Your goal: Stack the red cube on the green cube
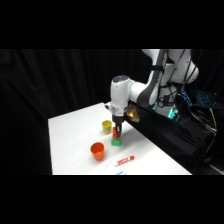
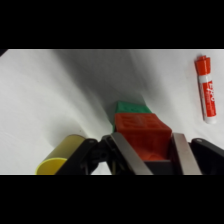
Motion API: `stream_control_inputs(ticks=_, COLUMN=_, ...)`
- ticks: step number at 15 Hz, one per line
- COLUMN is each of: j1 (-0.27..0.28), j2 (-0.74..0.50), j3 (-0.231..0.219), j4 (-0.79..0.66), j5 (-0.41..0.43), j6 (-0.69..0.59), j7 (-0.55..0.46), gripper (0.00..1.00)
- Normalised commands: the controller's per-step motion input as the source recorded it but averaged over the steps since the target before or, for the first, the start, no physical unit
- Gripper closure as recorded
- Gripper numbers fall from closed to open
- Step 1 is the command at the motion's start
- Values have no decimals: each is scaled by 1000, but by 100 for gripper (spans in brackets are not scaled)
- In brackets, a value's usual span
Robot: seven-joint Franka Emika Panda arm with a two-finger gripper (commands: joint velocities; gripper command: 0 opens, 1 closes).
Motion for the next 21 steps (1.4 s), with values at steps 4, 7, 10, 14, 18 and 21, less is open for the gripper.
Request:
stream_control_inputs(ticks=4, j1=27, j2=-22, j3=-7, j4=-44, j5=79, j6=149, j7=-36, gripper=24)
stream_control_inputs(ticks=7, j1=9, j2=2, j3=16, j4=-15, j5=109, j6=135, j7=-89, gripper=9)
stream_control_inputs(ticks=10, j1=18, j2=28, j3=9, j4=18, j5=88, j6=130, j7=-88, gripper=0)
stream_control_inputs(ticks=14, j1=57, j2=4, j3=-44, j4=47, j5=-9, j6=72, j7=-39, gripper=1)
stream_control_inputs(ticks=18, j1=99, j2=-108, j3=-89, j4=36, j5=-100, j6=-45, j7=35, gripper=0)
stream_control_inputs(ticks=21, j1=122, j2=-186, j3=-120, j4=35, j5=-192, j6=-184, j7=108, gripper=0)
